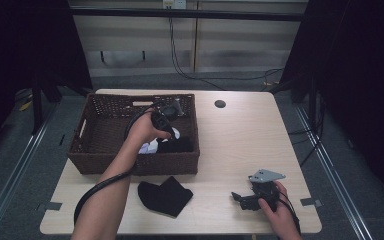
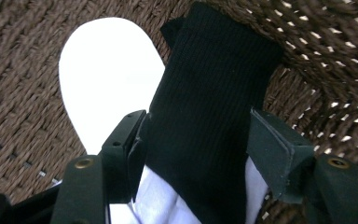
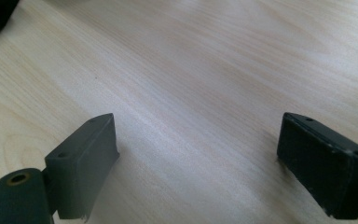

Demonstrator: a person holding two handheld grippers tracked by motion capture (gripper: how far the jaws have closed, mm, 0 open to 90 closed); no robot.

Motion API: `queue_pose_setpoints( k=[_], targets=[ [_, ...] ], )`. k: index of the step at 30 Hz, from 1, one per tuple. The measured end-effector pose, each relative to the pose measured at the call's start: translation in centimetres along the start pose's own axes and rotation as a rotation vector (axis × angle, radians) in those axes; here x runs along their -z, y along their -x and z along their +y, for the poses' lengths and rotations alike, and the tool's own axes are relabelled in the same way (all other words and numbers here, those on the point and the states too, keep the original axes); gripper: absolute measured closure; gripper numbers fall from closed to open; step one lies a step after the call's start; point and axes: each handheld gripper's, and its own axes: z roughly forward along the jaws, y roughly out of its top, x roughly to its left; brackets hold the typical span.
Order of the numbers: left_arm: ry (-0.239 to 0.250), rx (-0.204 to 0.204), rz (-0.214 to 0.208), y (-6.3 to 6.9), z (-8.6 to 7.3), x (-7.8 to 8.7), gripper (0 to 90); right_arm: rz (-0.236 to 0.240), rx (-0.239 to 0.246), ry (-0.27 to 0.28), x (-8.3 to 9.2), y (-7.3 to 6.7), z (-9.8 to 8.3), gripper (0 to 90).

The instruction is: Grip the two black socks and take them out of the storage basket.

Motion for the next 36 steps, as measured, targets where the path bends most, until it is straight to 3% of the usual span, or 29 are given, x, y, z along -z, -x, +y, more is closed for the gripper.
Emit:
queue_pose_setpoints(
  k=[6,14,19,25,29,36],
  targets=[
    [-0.002,0.005,-0.008,-0.3,0.1,-0.9,39.7,0.001,-0.001,-0.001,0.0,0.0,0.0,11.4],
    [-0.029,-0.032,0.005,0.2,0.7,-2.6,42.7,0.001,-0.001,-0.001,0.0,0.0,0.0,11.3],
    [-0.055,-0.062,0.005,0.4,0.8,-3.2,52.9,0.001,-0.001,-0.001,0.0,0.0,0.0,11.3],
    [-0.065,-0.056,0.007,0.5,0.8,-4.0,63.1,0.001,-0.001,-0.001,0.0,0.0,0.0,11.3],
    [-0.078,-0.064,0.021,0.7,0.9,-3.7,82.2,0.001,0.001,0.001,0.0,0.0,0.0,11.3],
    [-0.082,-0.039,0.002,0.7,0.9,-2.2,88.3,0.000,-0.001,0.000,0.0,0.0,0.0,11.4]
  ],
)
